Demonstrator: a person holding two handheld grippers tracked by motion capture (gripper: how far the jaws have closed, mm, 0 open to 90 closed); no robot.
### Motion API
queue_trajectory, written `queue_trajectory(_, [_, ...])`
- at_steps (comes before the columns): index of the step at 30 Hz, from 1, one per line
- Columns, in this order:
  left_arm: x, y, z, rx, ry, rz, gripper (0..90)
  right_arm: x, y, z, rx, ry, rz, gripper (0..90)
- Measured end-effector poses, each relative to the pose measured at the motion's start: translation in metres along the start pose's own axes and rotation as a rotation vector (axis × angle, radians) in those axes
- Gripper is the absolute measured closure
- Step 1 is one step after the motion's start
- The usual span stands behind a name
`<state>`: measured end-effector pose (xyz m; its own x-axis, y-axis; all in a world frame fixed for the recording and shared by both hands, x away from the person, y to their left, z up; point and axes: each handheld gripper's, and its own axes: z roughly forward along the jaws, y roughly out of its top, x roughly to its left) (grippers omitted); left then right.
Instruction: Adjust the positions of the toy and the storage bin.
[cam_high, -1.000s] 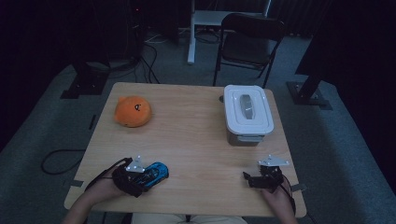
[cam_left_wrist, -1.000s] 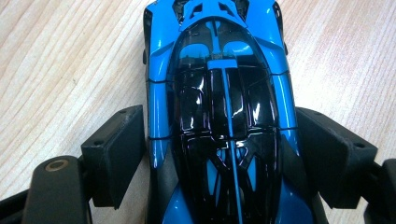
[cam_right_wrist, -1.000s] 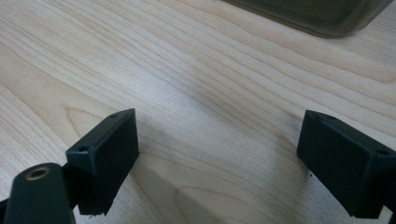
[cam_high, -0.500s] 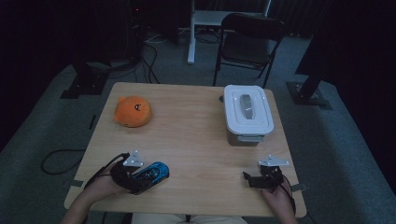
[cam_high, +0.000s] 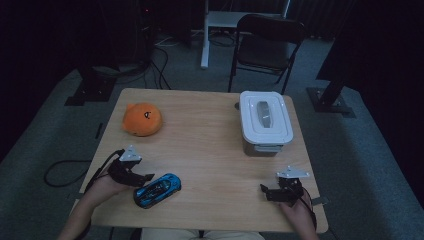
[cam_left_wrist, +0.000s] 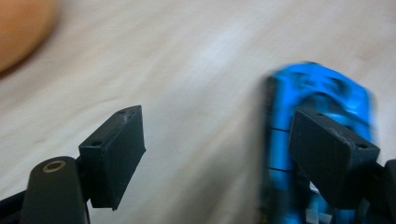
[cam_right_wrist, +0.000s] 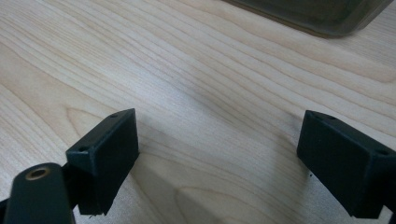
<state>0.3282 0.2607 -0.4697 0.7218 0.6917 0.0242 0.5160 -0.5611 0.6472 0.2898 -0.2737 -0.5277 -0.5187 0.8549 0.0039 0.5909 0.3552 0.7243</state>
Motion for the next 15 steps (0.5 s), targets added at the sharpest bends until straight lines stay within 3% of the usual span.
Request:
queue_trajectory(4, [0.017,0.003,0.000,-0.024,0.079,-0.042,19.7,0.000,0.000,0.000,0.000,0.000,0.000,12.1])
queue_trajectory(7, [0.027,0.007,0.001,-0.046,0.120,-0.070,19.8,0.000,0.000,0.000,0.000,0.000,0.000,12.1])
queue_trajectory(8, [0.031,0.008,0.002,-0.051,0.114,-0.084,20.0,0.000,0.000,0.000,0.000,0.000,0.000,12.1])
queue_trajectory(9, [0.034,0.009,0.003,-0.059,0.140,-0.089,20.0,0.000,0.000,0.000,0.000,0.000,0.000,12.1])
queue_trajectory(15, [0.053,0.014,0.011,-0.045,0.186,-0.093,20.0,0.000,0.000,0.000,0.000,0.000,0.000,12.1])
